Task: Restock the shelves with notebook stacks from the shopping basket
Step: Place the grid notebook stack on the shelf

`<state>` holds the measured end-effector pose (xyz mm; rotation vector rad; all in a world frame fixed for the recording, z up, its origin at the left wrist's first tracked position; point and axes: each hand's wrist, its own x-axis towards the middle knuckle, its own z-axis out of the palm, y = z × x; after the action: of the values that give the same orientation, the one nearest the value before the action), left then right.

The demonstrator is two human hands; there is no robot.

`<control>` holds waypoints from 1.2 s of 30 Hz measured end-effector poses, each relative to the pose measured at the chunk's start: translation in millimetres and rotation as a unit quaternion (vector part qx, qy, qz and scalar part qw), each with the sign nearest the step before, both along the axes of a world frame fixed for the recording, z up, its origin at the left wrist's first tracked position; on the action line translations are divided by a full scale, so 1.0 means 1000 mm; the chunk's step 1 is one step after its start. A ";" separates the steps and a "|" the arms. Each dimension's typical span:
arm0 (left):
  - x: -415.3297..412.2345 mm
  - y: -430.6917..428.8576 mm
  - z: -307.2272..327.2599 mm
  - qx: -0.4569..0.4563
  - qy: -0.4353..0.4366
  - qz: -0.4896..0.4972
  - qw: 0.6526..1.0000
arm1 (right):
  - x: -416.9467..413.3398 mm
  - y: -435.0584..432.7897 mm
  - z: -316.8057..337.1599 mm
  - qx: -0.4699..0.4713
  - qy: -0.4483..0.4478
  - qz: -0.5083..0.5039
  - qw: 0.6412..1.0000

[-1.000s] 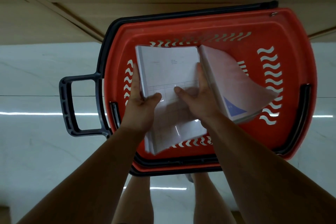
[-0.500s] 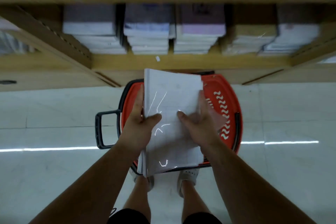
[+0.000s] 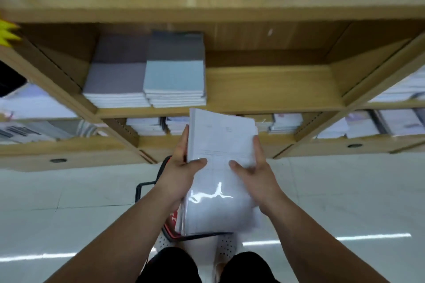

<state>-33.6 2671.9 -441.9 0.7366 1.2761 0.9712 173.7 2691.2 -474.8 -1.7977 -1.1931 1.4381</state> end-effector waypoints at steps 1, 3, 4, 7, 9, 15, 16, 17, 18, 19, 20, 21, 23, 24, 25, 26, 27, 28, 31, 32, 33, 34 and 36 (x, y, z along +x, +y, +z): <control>0.005 0.003 0.007 0.007 -0.001 -0.004 1.000 | 0.004 0.002 0.012 0.001 0.005 -0.002 1.000; 0.015 0.012 0.020 0.015 -0.007 -0.006 1.000 | 0.013 0.007 0.032 0.008 0.011 -0.007 1.000; 0.019 0.017 0.026 0.018 -0.014 -0.009 1.000 | 0.018 0.011 0.041 0.013 0.014 -0.013 1.000; 0.027 0.037 0.037 0.020 -0.034 -0.017 0.999 | 0.026 0.021 0.059 0.022 0.020 -0.038 0.999; 0.031 0.051 0.041 0.010 -0.038 -0.032 0.999 | 0.031 0.028 0.063 0.024 0.019 -0.063 0.998; 0.055 0.092 0.049 -0.002 -0.023 -0.043 0.999 | 0.054 0.057 0.075 0.034 0.027 -0.086 0.995; 0.061 0.101 0.051 0.001 -0.026 -0.040 0.999 | 0.060 0.065 0.077 0.037 0.028 -0.086 0.995; 0.067 0.109 0.055 0.008 -0.031 -0.036 0.999 | 0.066 0.075 0.081 0.044 0.026 -0.084 0.995; 0.073 0.120 0.058 0.016 -0.034 -0.034 0.999 | 0.073 0.086 0.085 0.051 0.022 -0.081 0.995; 0.078 0.131 0.061 0.026 -0.037 -0.029 0.999 | 0.080 0.098 0.091 0.061 0.019 -0.079 0.995; 0.084 0.143 0.063 0.031 -0.043 -0.023 0.998 | 0.088 0.112 0.094 0.076 0.017 -0.076 0.994; 0.088 0.156 0.065 0.036 -0.053 -0.015 0.998 | 0.096 0.127 0.095 0.089 0.014 -0.072 0.993; 0.094 0.181 0.060 0.038 -0.069 -0.008 0.997 | 0.108 0.156 0.096 0.101 0.005 -0.057 0.993; 0.095 0.194 0.055 0.032 -0.073 -0.008 0.997 | 0.111 0.171 0.093 0.102 -0.001 -0.044 0.994; 0.094 0.207 0.047 0.026 -0.075 -0.009 0.997 | 0.113 0.186 0.089 0.105 -0.005 -0.028 0.994; 0.093 0.220 0.036 0.017 -0.070 -0.009 0.997 | 0.113 0.202 0.080 0.105 -0.014 -0.010 0.994; 0.091 0.232 0.023 0.010 -0.062 -0.002 0.998 | 0.111 0.219 0.067 0.107 -0.023 0.010 0.994; 0.090 0.245 0.008 0.000 -0.046 0.007 0.999 | 0.107 0.234 0.051 0.106 -0.032 0.031 0.993; 0.084 0.272 -0.032 -0.024 0.024 0.019 0.999 | 0.092 0.269 0.003 0.089 -0.032 0.053 0.994; 0.081 0.278 -0.043 -0.029 0.053 0.013 0.998 | 0.088 0.275 -0.008 0.082 -0.028 0.053 0.995; 0.078 0.281 -0.051 -0.028 0.081 0.012 0.996 | 0.086 0.278 -0.017 0.075 -0.027 0.054 0.995; 0.075 0.284 -0.056 -0.025 0.105 0.010 0.994 | 0.083 0.281 -0.023 0.071 -0.023 0.058 0.996; 0.070 0.287 -0.062 -0.018 0.153 0.004 0.988 | 0.082 0.285 -0.029 0.069 -0.013 0.064 0.995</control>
<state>36.5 2959.1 -503.5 0.8759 1.5598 0.8606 255.4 2976.5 -503.8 -1.6769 -1.4096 1.3683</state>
